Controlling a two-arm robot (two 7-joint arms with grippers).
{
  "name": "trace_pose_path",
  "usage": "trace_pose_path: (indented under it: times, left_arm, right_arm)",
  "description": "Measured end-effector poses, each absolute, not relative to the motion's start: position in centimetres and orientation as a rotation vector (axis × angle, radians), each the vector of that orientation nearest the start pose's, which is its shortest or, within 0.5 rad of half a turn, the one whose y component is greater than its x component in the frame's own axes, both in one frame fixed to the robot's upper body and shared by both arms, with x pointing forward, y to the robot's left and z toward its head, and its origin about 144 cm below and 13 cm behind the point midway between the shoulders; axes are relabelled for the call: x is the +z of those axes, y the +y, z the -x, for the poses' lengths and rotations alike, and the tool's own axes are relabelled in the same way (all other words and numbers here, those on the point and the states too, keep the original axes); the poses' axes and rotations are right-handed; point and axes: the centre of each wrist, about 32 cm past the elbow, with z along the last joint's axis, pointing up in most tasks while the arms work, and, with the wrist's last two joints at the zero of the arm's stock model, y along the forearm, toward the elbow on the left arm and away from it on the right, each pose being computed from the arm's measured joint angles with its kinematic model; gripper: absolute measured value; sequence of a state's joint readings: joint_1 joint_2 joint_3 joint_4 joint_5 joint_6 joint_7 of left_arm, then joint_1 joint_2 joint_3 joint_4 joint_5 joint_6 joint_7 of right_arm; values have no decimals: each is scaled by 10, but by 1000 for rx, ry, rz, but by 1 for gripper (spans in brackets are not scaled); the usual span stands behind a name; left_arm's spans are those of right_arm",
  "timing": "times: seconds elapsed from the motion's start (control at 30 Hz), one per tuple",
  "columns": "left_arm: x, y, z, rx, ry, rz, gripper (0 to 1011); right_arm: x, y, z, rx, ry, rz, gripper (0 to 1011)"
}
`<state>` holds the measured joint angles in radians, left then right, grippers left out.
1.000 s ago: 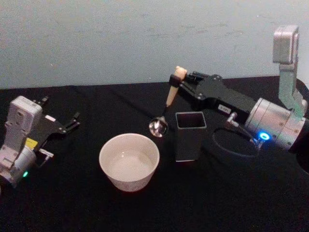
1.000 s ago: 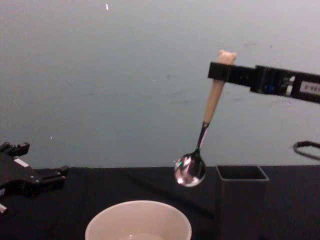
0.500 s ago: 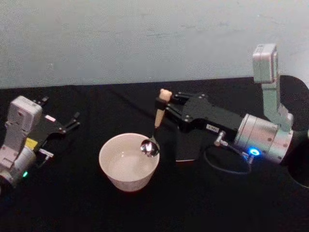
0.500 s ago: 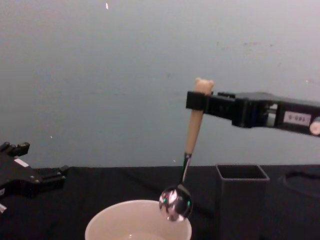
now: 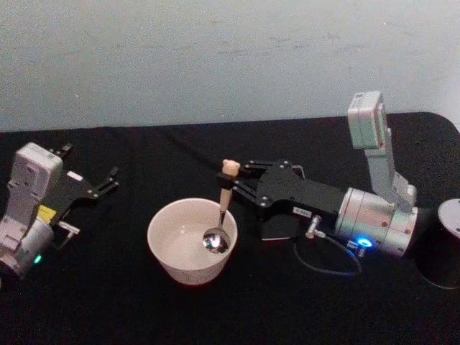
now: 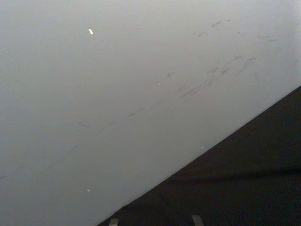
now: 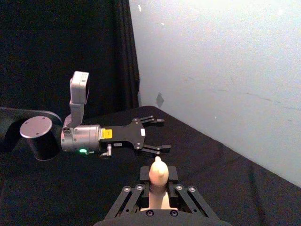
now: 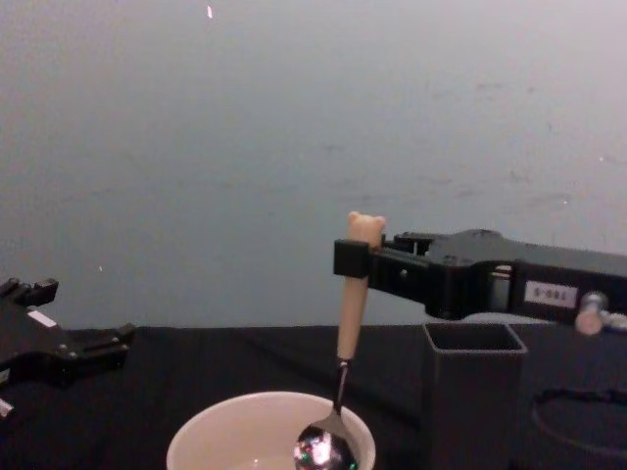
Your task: Pick up the stirring spoon with one hand, stir inside the cup, then place it back in its original position.
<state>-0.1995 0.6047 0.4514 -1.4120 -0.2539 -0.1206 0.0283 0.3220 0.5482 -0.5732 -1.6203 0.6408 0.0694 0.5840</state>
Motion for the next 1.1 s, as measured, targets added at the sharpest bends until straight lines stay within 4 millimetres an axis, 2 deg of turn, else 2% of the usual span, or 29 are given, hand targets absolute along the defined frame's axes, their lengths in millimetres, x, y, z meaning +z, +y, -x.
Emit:
trace_pose_path:
  times: [1.1]
  left_arm:
    - [1140,310,-489,1248,-285,-304,1001]
  right_arm:
    - [1190,-189,-515,-439,10,73,213]
